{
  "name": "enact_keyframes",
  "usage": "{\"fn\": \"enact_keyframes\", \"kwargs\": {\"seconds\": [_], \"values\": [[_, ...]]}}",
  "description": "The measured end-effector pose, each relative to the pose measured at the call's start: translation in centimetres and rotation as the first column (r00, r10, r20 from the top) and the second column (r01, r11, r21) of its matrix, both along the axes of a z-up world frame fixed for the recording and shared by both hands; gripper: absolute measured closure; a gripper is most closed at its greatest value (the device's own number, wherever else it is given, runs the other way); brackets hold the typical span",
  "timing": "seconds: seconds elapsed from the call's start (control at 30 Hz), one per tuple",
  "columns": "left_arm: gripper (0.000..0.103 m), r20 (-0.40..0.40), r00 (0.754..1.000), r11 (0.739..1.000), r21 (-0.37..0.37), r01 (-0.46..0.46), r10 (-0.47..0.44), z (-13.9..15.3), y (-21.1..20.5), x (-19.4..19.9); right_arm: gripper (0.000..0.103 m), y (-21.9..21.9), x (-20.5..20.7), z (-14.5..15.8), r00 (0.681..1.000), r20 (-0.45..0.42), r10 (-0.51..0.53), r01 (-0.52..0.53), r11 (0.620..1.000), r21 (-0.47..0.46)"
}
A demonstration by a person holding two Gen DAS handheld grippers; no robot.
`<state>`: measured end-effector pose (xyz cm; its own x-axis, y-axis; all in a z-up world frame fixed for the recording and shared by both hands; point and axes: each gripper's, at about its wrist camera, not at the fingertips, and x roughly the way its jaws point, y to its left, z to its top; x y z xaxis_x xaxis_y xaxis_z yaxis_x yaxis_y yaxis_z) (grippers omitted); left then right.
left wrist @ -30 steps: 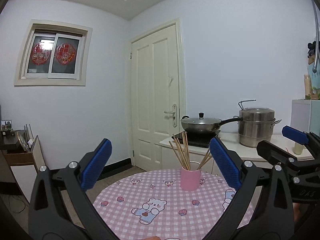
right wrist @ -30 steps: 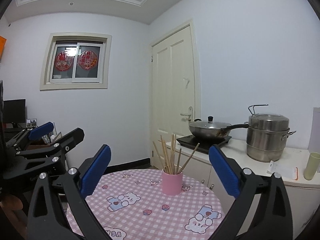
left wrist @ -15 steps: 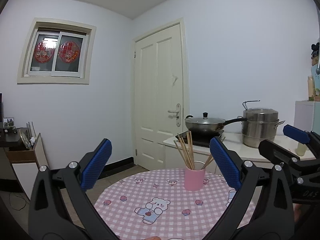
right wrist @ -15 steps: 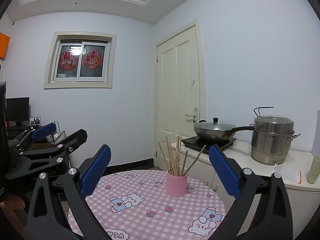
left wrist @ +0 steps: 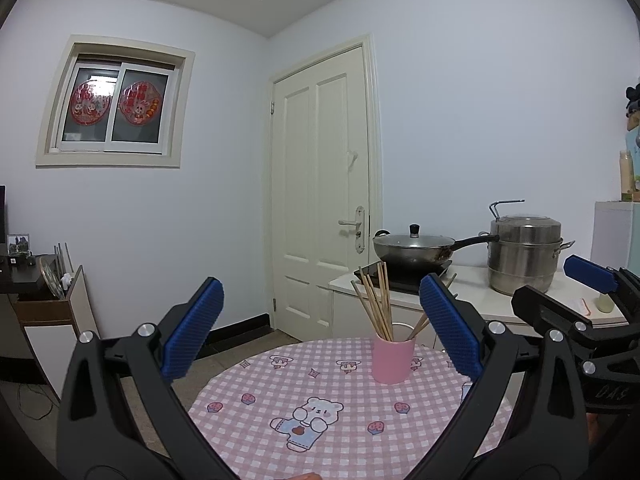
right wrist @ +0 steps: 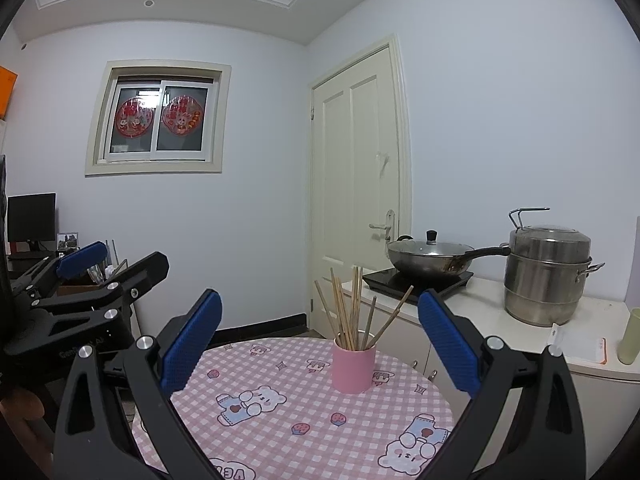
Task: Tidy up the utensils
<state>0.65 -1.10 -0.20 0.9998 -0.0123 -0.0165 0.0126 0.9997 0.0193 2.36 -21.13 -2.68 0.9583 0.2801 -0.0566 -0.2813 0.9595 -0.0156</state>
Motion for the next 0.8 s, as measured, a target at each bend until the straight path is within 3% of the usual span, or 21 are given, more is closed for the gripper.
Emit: {"fn": "enact_keyframes", "kwargs": {"seconds": [0.8], "values": [[0.006, -0.015, 1.000, 1.000, 0.012, -0.009, 0.009, -0.39, -0.29, 0.62, 0.008, 0.11, 0.68, -0.35, 1.000, -0.018, -0.001, 0.001, 1.000, 0.002]]}}
